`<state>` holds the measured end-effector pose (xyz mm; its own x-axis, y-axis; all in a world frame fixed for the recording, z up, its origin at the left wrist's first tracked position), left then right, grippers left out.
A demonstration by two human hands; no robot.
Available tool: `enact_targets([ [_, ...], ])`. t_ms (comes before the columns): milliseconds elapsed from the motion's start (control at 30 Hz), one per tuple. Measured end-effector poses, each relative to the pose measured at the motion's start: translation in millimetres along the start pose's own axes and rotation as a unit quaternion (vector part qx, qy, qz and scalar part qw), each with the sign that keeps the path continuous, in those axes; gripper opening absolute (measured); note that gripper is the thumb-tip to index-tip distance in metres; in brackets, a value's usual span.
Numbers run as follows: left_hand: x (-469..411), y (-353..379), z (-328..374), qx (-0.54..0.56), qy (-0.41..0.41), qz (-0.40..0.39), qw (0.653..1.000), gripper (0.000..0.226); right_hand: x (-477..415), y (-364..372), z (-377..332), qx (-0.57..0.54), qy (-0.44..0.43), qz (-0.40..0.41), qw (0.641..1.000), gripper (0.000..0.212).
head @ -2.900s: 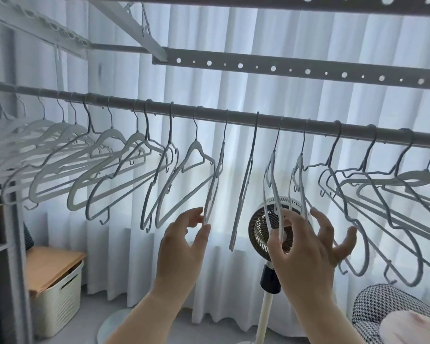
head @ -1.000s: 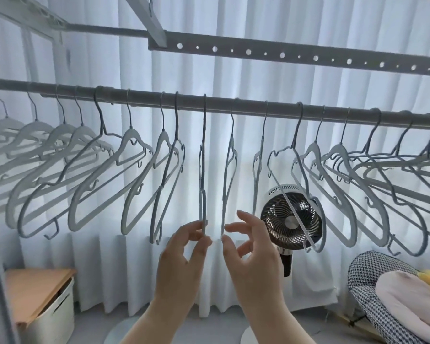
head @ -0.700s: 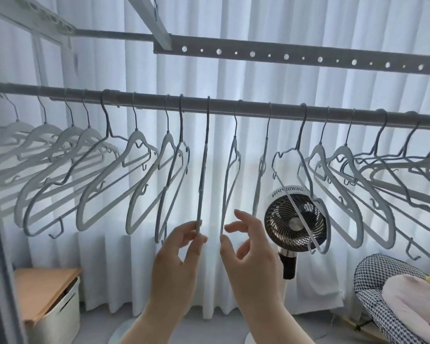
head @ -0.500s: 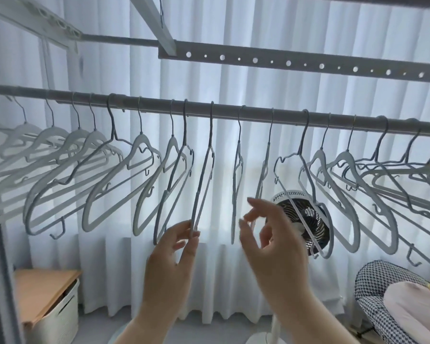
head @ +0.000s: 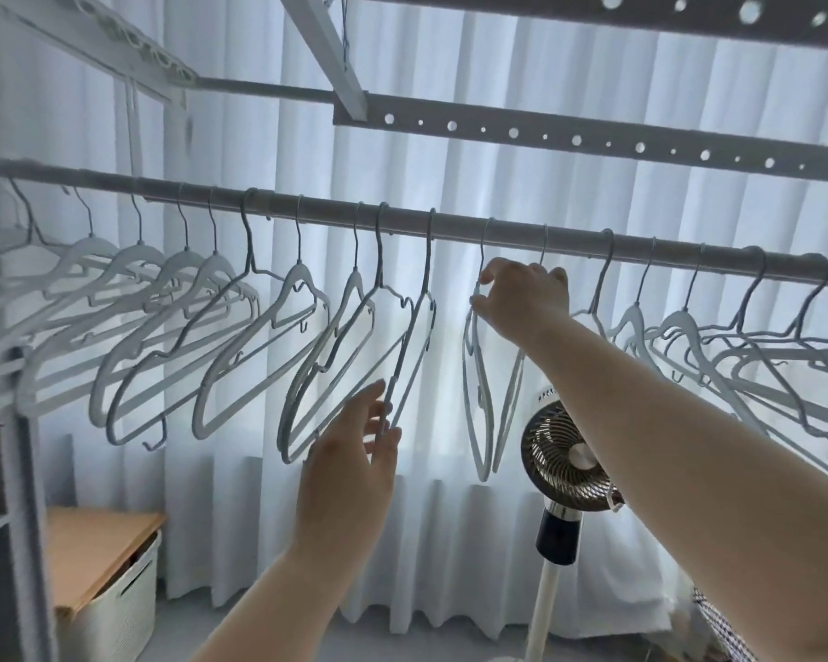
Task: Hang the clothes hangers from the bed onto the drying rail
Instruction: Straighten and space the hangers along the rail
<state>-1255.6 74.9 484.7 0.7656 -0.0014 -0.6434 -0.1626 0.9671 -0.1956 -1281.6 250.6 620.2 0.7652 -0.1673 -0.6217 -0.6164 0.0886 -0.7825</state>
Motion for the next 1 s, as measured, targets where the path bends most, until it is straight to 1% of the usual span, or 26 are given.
enact_targets([
  [200, -3.3, -0.4, -7.1, -0.007, -0.01, -0.011, 1.0, 0.038, -25.6, 15.7, 3.9, 0.021, 0.032, -0.031, 0.999, 0.034],
  [300, -2.0, -2.8, -10.9, -0.009, -0.018, -0.011, 1.0, 0.037, -30.8, 20.4, 4.3, 0.028, 0.039, -0.032, 0.998, 0.032],
  [467, 1.8, -12.7, -7.3, -0.031, -0.01, 0.005, 0.999, 0.038, -31.7, 22.8, 6.2, 0.033, 0.043, -0.036, 0.998, 0.032],
  [533, 5.1, -21.1, -0.3, -0.057, 0.028, 0.029, 0.998, 0.034, -31.1, 21.8, 6.4, 0.027, 0.039, -0.034, 0.998, 0.033],
  [633, 6.6, -44.4, 14.3, -0.111, 0.149, 0.108, 0.977, 0.03, -30.7, 12.5, 3.0, 0.011, 0.021, 0.005, 1.0, 0.033],
  [700, 5.0, -61.4, 14.3, -0.111, 0.176, 0.151, 0.966, 0.021, -30.5, 6.4, -3.2, -0.004, -0.001, 0.026, 1.0, 0.032],
  [767, 0.5, -80.0, 11.3, -0.082, 0.161, 0.177, 0.967, 0.019, -31.6, 4.0, -13.3, -0.027, -0.033, 0.033, 0.999, 0.029],
  [833, -6.5, -91.7, 1.3, -0.053, 0.11, 0.178, 0.976, 0.023, -33.4, 5.2, -27.5, -0.034, -0.07, 0.027, 0.997, 0.026],
  [933, -14.9, -95.8, -15.9, -0.069, 0.044, 0.154, 0.985, 0.041, -35.9, 10.4, -51.1, -0.028, -0.126, 0.003, 0.992, 0.024],
  [1000, -17.4, -98.8, -22.4, -0.08, 0.027, 0.151, 0.985, 0.045, -38.6, 12.7, -64.4, -0.027, -0.151, -0.008, 0.988, 0.026],
])
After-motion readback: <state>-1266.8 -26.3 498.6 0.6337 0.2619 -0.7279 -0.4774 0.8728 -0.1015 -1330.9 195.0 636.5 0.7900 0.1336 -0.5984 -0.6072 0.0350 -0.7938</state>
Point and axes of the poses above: each hand's wrist, its own x-axis away from the middle knuckle, its own y-axis out of the palm, z = x × y, the point moved 7 cm from there along -x, towards the middle knuckle, and after that the axes turned 4 degrees about -y, right-handed, at the moved point
